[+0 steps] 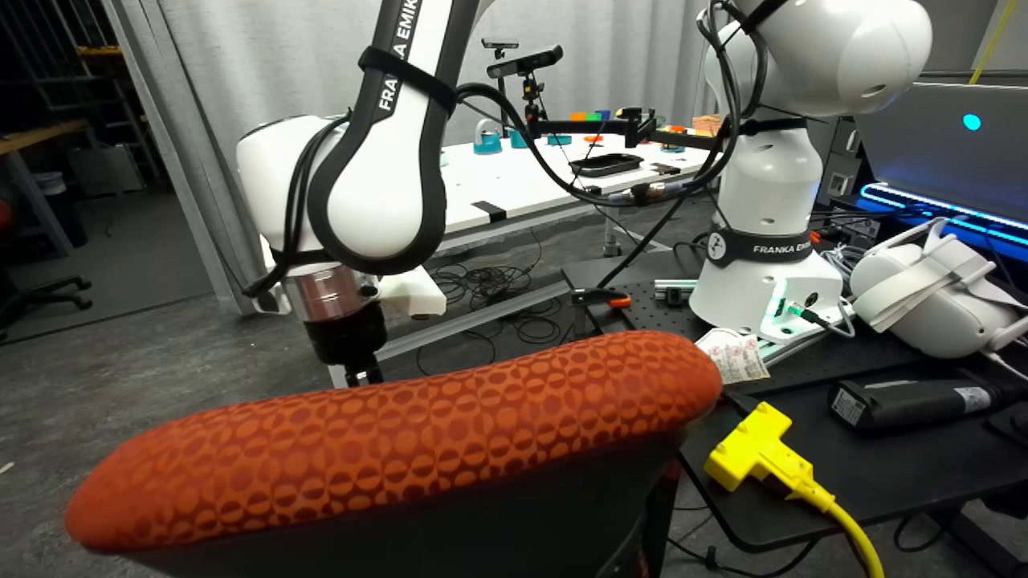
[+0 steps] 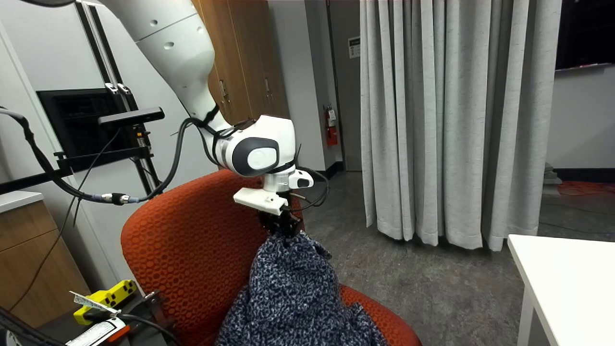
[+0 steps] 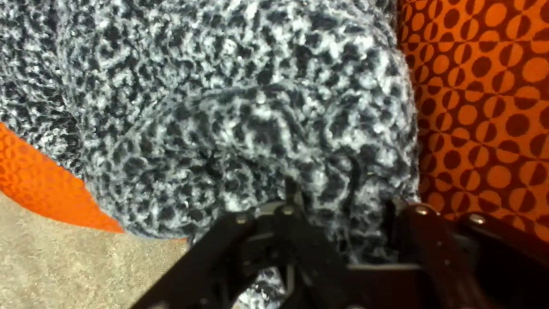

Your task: Put the fleece on the head rest

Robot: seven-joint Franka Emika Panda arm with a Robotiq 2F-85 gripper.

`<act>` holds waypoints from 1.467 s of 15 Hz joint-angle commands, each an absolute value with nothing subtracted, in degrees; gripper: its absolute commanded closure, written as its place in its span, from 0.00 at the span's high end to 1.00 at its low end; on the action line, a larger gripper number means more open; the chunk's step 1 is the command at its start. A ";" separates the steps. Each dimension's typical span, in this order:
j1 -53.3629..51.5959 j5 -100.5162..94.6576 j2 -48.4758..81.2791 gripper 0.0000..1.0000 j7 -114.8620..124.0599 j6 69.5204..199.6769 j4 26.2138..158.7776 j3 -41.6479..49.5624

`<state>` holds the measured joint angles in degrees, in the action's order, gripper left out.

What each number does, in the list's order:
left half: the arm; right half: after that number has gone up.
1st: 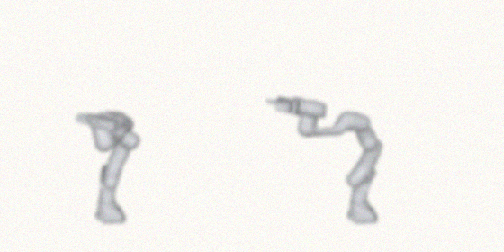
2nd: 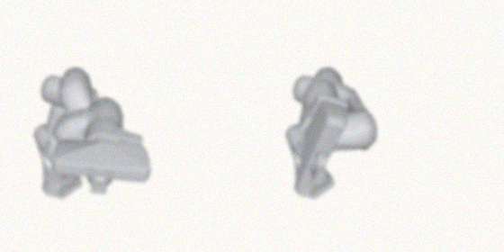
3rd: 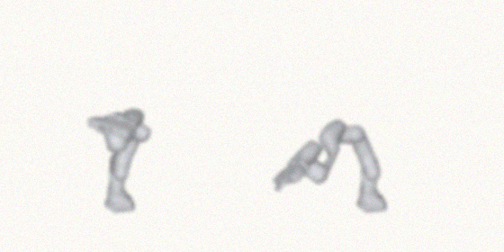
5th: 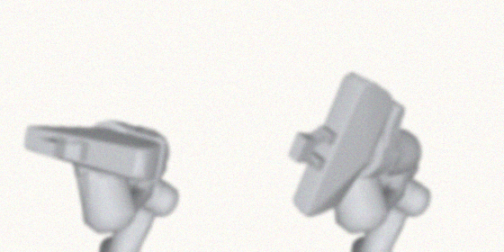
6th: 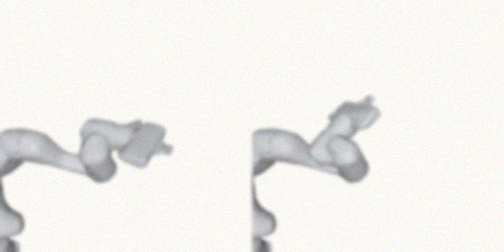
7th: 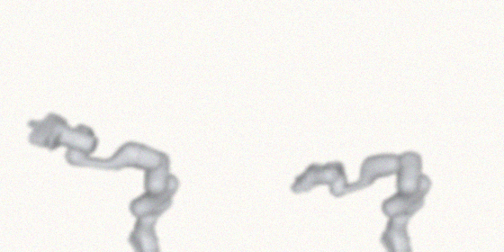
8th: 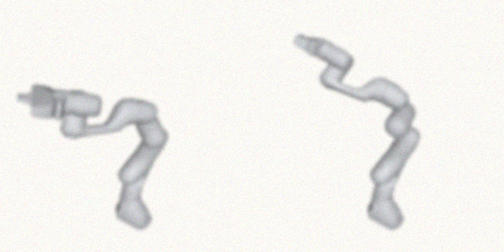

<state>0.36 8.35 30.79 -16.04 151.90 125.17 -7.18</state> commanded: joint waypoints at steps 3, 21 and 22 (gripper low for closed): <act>1.19 9.66 23.40 0.01 -12.50 152.06 129.36 -8.98; -10.38 4.41 -2.57 0.02 0.53 140.97 118.85 -11.77; -10.62 4.64 -2.47 0.02 0.31 140.41 117.18 -11.93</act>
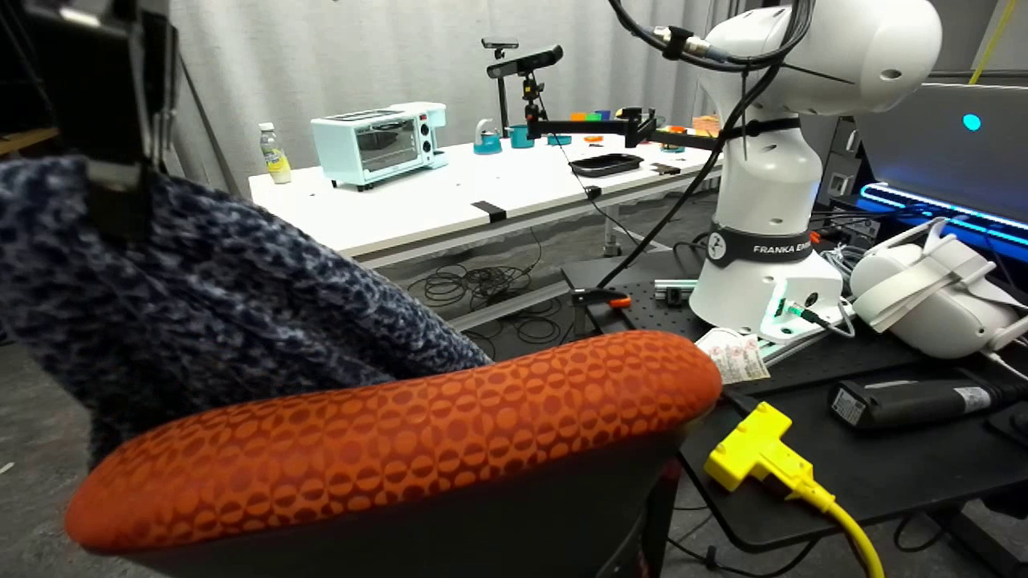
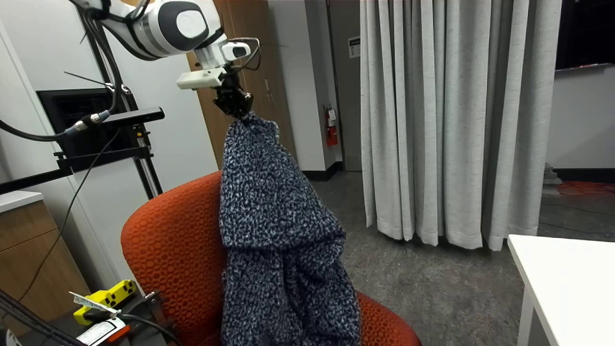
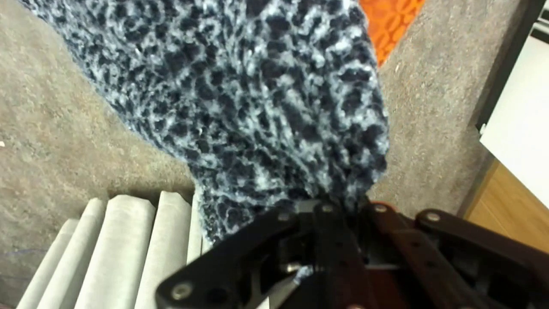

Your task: Put the fleece on the head rest

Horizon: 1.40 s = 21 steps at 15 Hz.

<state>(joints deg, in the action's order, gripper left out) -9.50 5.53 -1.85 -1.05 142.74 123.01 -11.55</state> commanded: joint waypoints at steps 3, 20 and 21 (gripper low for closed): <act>-11.32 3.51 -1.78 0.02 0.53 138.60 111.71 -12.57; -14.32 2.45 -12.35 0.02 9.87 122.85 104.44 -15.47; -14.55 5.50 -12.97 0.02 9.36 122.39 106.26 -15.09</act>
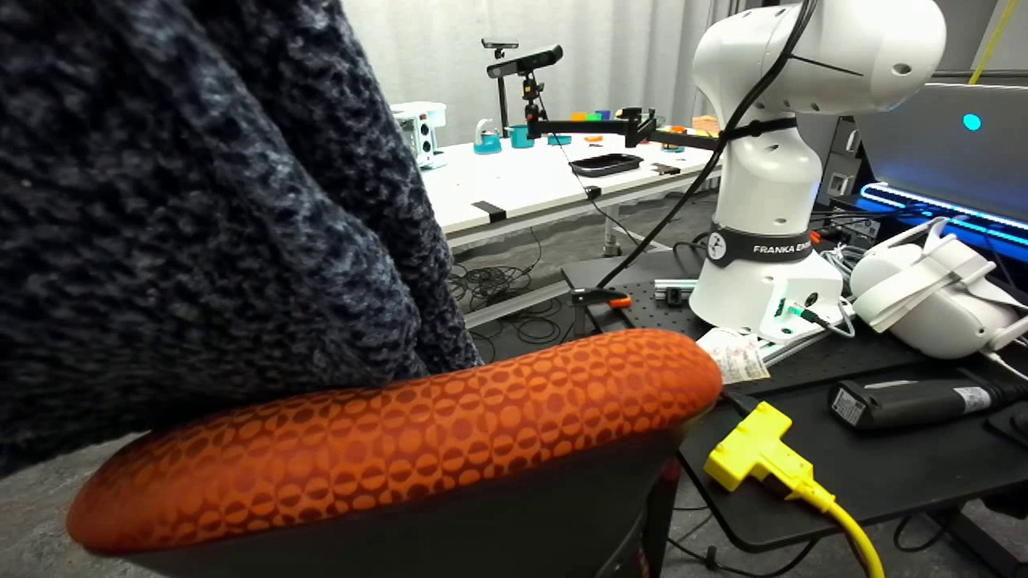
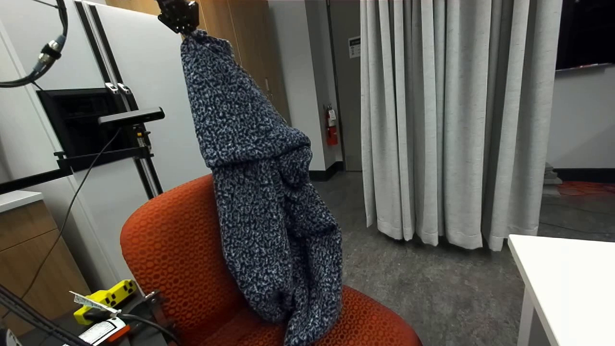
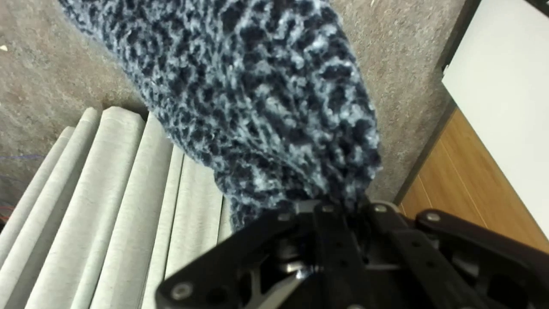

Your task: Put the fleece on the head rest

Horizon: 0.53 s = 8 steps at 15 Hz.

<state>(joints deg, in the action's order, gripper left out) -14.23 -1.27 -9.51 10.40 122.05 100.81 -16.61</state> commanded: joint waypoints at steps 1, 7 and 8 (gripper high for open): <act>-14.71 8.48 -13.52 0.02 8.85 122.84 109.19 -14.65; -14.20 17.60 -14.32 0.02 8.94 122.77 122.91 -12.86; -14.31 18.85 -14.07 0.02 8.87 122.68 124.78 -12.70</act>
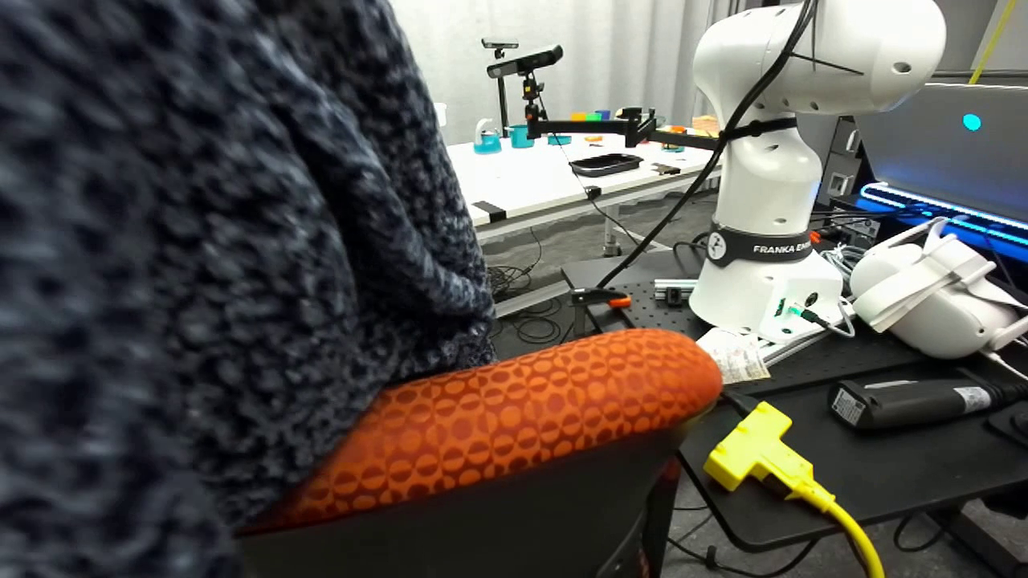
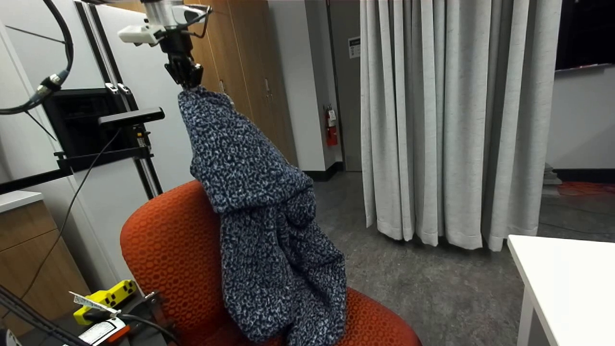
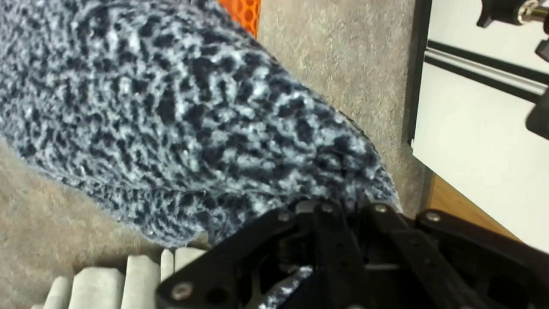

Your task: Put the fleece on the head rest

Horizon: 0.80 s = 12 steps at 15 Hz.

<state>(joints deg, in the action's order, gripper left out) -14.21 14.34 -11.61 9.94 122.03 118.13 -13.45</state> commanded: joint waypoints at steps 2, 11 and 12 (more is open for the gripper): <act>-14.84 21.79 -13.54 0.02 8.31 121.57 128.54 -12.74; -17.67 29.06 -10.76 0.17 6.89 124.55 139.28 -16.05; -17.63 27.72 -10.51 0.36 7.04 125.21 139.79 -16.39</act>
